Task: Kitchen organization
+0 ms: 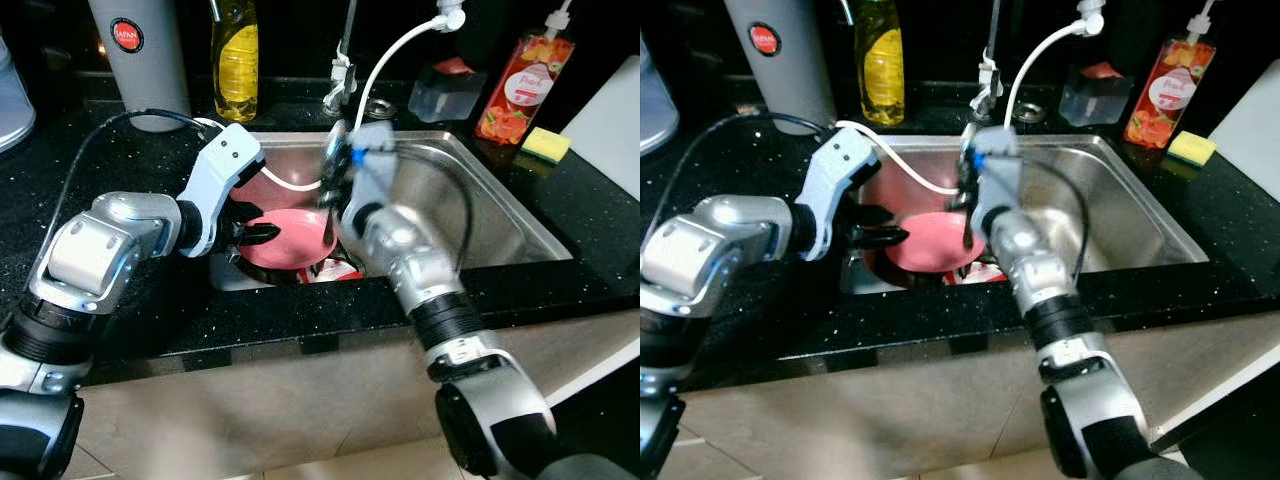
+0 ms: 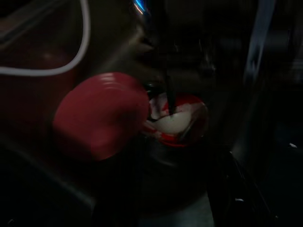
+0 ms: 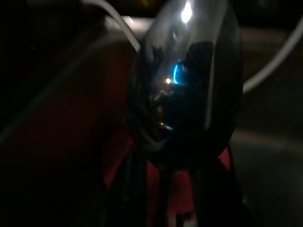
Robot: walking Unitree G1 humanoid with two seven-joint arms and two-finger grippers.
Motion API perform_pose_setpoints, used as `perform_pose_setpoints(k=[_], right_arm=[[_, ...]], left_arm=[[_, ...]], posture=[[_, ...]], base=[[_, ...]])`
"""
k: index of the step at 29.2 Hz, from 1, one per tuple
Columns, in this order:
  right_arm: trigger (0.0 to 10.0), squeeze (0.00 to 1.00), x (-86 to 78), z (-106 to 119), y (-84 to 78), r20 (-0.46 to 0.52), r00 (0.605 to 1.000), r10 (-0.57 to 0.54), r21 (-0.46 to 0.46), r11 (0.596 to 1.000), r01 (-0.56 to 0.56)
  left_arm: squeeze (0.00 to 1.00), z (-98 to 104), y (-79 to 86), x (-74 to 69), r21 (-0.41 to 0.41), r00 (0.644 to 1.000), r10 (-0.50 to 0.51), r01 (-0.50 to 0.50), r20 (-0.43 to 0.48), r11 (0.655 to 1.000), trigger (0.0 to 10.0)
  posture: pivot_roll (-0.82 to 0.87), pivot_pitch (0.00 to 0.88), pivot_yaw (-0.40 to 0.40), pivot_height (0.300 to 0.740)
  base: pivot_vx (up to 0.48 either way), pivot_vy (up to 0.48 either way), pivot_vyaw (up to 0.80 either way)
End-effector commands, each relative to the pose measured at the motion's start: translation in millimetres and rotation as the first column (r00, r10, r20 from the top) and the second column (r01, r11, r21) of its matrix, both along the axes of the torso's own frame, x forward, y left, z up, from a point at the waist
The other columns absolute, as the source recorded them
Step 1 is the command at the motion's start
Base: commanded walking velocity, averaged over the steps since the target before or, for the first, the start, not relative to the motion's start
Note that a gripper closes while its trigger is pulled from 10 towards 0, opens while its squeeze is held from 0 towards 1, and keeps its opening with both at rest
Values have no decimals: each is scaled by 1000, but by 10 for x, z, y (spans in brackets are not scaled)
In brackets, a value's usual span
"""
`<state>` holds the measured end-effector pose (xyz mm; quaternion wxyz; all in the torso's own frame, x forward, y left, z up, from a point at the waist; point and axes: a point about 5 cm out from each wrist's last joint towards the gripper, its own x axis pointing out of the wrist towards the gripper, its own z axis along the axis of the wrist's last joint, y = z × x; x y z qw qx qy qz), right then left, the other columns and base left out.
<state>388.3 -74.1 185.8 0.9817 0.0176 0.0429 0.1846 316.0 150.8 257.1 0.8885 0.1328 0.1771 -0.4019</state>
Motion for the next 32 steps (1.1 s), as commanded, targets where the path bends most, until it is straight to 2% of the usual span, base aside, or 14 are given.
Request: perform_pose_setpoints(k=[1, 2, 3, 5, 6, 7, 9, 11, 13, 14, 16, 23, 24, 32], right_arm=[[10000, 922, 28, 268, -133, 160, 983, -90, 101, 992, 75], [10000, 922, 28, 268, -133, 160, 983, -90, 101, 992, 75], [10000, 0, 4, 457, -199, 263, 954, -142, 197, 976, 91], [10000, 0, -49, 608, -272, 349, 919, -185, 244, 964, 102], [10000, 0, -49, 608, -272, 349, 919, -185, 244, 964, 102], [10000, 0, -132, 725, -304, 422, 883, -202, 255, 962, 98], [10000, 0, -175, 769, -307, 451, 869, -204, 257, 962, 93], [10000, 0, -271, 799, -255, 497, 852, -164, 206, 976, 68], [10000, 0, -290, 686, -169, 437, 895, -93, 174, 985, 17], [10000, 0, -279, 617, -152, 425, 901, -89, 138, 990, 33], [10000, 0, -248, 522, -149, 404, 909, -97, 138, 989, 45], [10000, 0, -319, 591, -118, 444, 886, -138, 173, 983, 67], [10000, 0, -383, 515, -76, 438, 887, -145, 158, 984, 82], [10000, 0, -548, 194, -10, 394, 898, -194, 103, 981, 167]], left_arm=[[0, 13, -36, 10, -41, 1000, 6, -7, -11, 999, 10000], [0, 13, -36, 10, -41, 1000, 6, -7, -11, 999, 10000], [0, 27, -47, -2, -53, 1000, 8, -8, -9, 999, 10000], [0, 49, -45, -4, -68, 1000, 18, -18, 3, 998, 10000], [0, 49, -45, -4, -68, 1000, 18, -18, 3, 998, 10000], [0, 66, -35, -1, -81, 999, 32, -31, 13, 996, 10000], [0, 69, -30, -1, -86, 999, 38, -36, 14, 996, 10000], [0, 63, -21, -11, -92, 999, 44, -43, 10, 995, 10000], [0, 44, -18, -25, -93, 999, 47, -47, -1, 995, 10000], [0, 35, -18, -27, -93, 999, 49, -50, -5, 994, 10000], [0, 27, -22, -17, -95, 998, 61, -62, -7, 994, 10000], [0, 65, -27, -8, -100, 996, 88, -85, 30, 991, 10000], [0, 59, -18, 2, -94, 993, 110, -106, 44, 990, 10000], [0, -19, 24, -32, -85, 991, 127, -123, 49, 989, 10000]], posture=[[239, 0, -36, 740], [239, 0, -36, 740], [231, 0, -29, 740], [228, 0, -28, 740], [228, 0, -28, 740], [221, 0, -24, 740], [221, 0, -24, 740], [211, 0, -19, 740], [206, 0, -18, 740], [203, 0, -18, 740], [208, 0, -20, 740], [190, 0, -18, 740], [190, 0, -18, 740], [167, 0, -6, 740]], base=[[0, 0, 0], [0, 0, 0], [0, 0, 0], [0, 0, 0], [0, 0, 0], [0, 0, 0], [0, 0, 0], [0, 0, 0], [0, 0, 0], [0, 0, 0], [0, 0, 0], [0, 0, 0], [0, 0, 0], [0, 0, 0]])
